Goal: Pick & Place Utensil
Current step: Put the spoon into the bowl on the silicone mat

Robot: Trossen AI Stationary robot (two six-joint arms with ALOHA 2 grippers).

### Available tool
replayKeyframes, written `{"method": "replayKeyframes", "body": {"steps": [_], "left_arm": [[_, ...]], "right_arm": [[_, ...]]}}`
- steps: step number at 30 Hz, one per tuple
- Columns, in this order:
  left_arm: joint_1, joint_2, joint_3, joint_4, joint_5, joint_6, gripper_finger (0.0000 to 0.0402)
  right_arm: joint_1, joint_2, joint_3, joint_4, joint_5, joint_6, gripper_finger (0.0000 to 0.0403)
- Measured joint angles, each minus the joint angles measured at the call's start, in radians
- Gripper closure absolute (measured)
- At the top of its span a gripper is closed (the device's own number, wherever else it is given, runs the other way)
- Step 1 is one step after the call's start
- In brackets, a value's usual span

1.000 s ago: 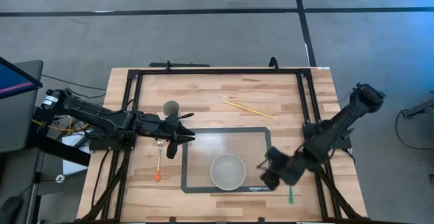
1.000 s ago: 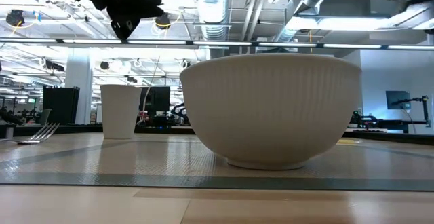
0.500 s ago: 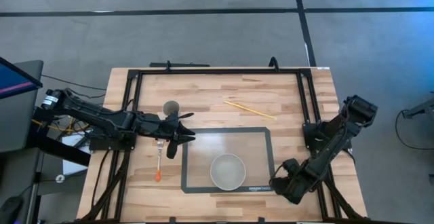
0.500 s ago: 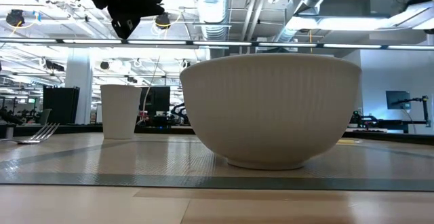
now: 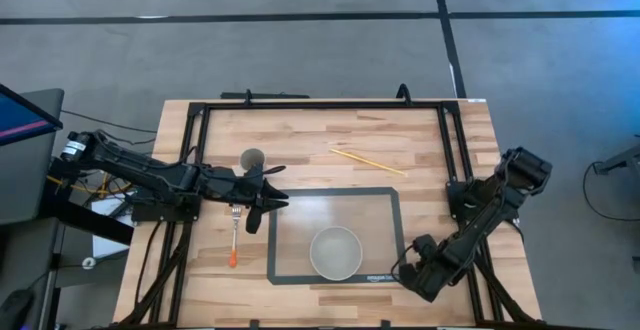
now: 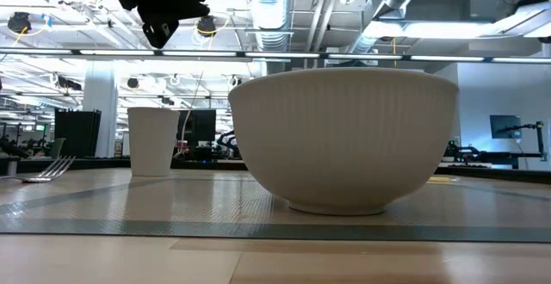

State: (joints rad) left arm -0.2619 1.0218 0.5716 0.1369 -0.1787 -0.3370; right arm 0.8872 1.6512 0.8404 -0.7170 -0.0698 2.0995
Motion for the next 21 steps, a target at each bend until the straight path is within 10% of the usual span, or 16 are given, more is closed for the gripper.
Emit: {"method": "replayKeyframes", "body": {"steps": [21], "left_arm": [[0.0, 0.0, 0.0, 0.007, 0.0, 0.0, 0.0309]], "right_arm": [[-0.296, -0.022, 0.332, -0.238, 0.029, -0.561, 0.0399]]}}
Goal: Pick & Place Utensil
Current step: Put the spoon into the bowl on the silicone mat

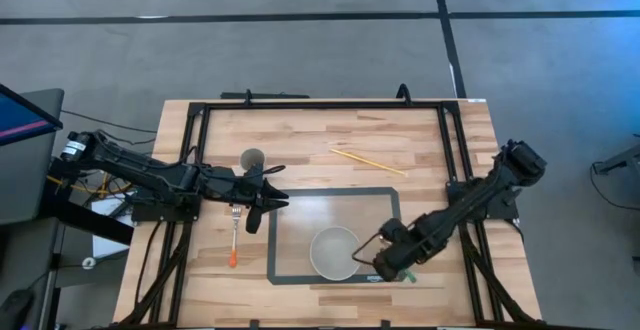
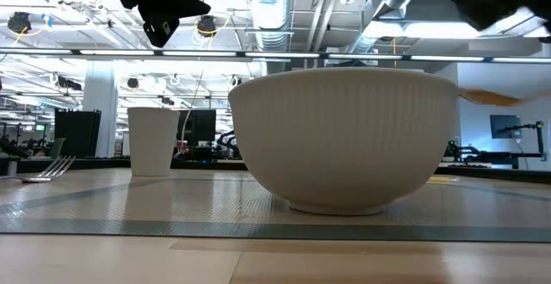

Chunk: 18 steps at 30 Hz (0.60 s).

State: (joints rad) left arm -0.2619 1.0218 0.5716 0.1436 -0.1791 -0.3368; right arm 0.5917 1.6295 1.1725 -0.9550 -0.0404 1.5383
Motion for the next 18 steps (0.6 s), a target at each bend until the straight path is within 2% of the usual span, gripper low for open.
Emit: {"method": "replayKeyframes", "body": {"steps": [9, 18], "left_arm": [[0.0, 0.0, 0.0, 0.001, 0.0, 0.0, 0.0309], [0.0, 0.0, 0.0, 0.004, 0.0, 0.0, 0.0309]], "right_arm": [[-0.13, 0.013, 0.043, 0.037, 0.036, -0.184, 0.0401], [-0.183, 0.013, 0.043, 0.319, -0.053, -0.334, 0.0402]]}}
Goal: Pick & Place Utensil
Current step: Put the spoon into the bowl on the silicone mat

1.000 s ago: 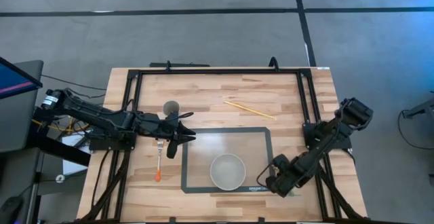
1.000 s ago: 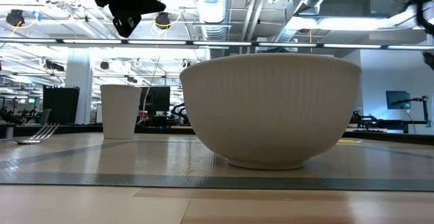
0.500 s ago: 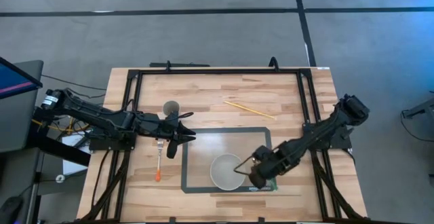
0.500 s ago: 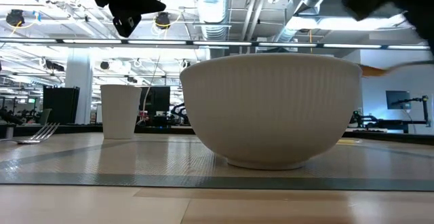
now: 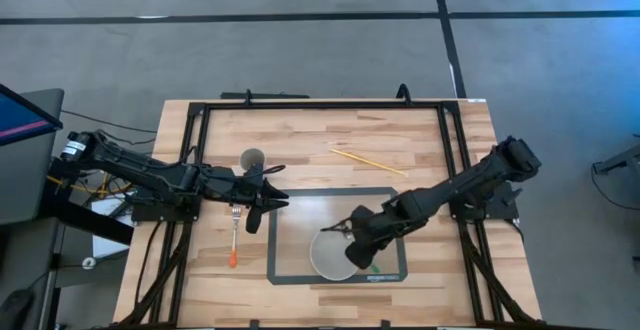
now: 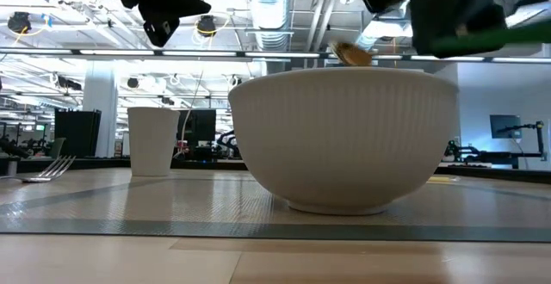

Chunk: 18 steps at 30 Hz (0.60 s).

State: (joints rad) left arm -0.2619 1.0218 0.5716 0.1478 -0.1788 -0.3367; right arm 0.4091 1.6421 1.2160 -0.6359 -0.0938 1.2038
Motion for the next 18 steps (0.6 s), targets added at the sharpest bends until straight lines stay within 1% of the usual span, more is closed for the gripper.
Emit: {"method": "replayKeyframes", "body": {"steps": [4, 6, 8, 10, 12, 13, 16, 18], "left_arm": [[-0.002, 0.0, 0.0, 0.008, 0.011, -0.032, 0.0309], [-0.012, 0.014, 0.0, 0.045, 0.057, -0.034, 0.0309], [-0.034, 0.041, 0.001, 0.088, 0.104, -0.025, 0.0309], [-0.065, 0.095, 0.001, 0.173, 0.129, 0.002, 0.0309], [-0.098, 0.147, 0.0, 0.222, 0.128, 0.028, 0.0309], [-0.109, 0.186, 0.0, 0.274, 0.13, 0.038, 0.0309], [-0.126, 0.294, 0.0, 0.365, 0.128, 0.037, 0.0314], [-0.126, 0.372, 0.001, 0.418, 0.128, 0.026, 0.0326]], "right_arm": [[-0.012, 0.027, 0.001, 0.092, -0.094, 0.034, 0.0403], [-0.02, 0.05, -0.001, 0.117, -0.154, 0.064, 0.0403], [-0.031, 0.081, 0.002, 0.18, -0.218, 0.091, 0.0403], [-0.039, 0.112, 0.001, 0.181, -0.272, 0.103, 0.0403], [-0.045, 0.137, 0.003, 0.185, -0.302, 0.104, 0.0403], [-0.048, 0.144, 0.005, 0.184, -0.321, 0.104, 0.0403], [-0.052, 0.152, 0.009, 0.195, -0.354, 0.106, 0.0403], [-0.056, 0.16, 0.009, 0.198, -0.361, 0.107, 0.0402]]}}
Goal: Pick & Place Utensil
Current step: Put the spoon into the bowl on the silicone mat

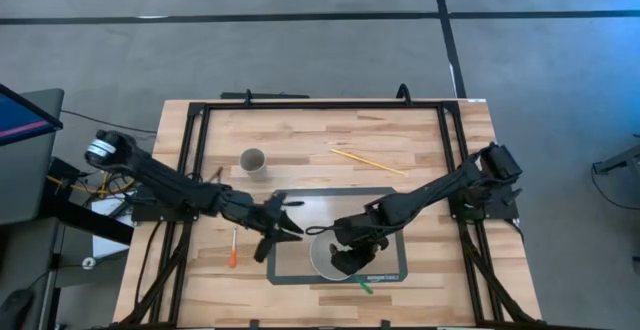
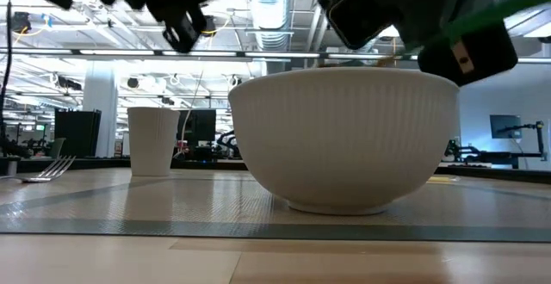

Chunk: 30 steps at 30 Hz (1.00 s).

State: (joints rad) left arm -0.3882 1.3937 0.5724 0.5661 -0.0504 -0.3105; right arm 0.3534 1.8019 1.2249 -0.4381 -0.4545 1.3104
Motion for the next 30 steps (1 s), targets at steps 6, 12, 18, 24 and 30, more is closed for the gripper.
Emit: {"method": "replayKeyframes", "body": {"steps": [6, 12, 18, 24, 30], "left_arm": [[0.005, 0.18, -0.001, 0.116, -0.001, -0.086, 0.0391], [0.002, 0.295, 0.025, 0.2, 0.0, -0.131, 0.0395], [-0.004, 0.376, 0.084, 0.206, 0.018, -0.136, 0.0395], [-0.002, 0.428, 0.096, 0.208, 0.018, -0.142, 0.0396], [0.016, 0.428, 0.096, 0.202, 0.017, -0.143, 0.0396]], "right_arm": [[-0.018, 0.004, 0.0, -0.005, -0.003, 0.0, 0.0398], [-0.046, 0.004, 0.0, -0.005, -0.019, 0.0, 0.0397], [-0.061, 0.004, 0.0, -0.007, -0.019, 0.0, 0.0397], [-0.061, 0.004, -0.001, -0.012, -0.019, -0.007, 0.0397], [-0.053, 0.004, -0.001, -0.017, -0.019, -0.008, 0.0397]]}}
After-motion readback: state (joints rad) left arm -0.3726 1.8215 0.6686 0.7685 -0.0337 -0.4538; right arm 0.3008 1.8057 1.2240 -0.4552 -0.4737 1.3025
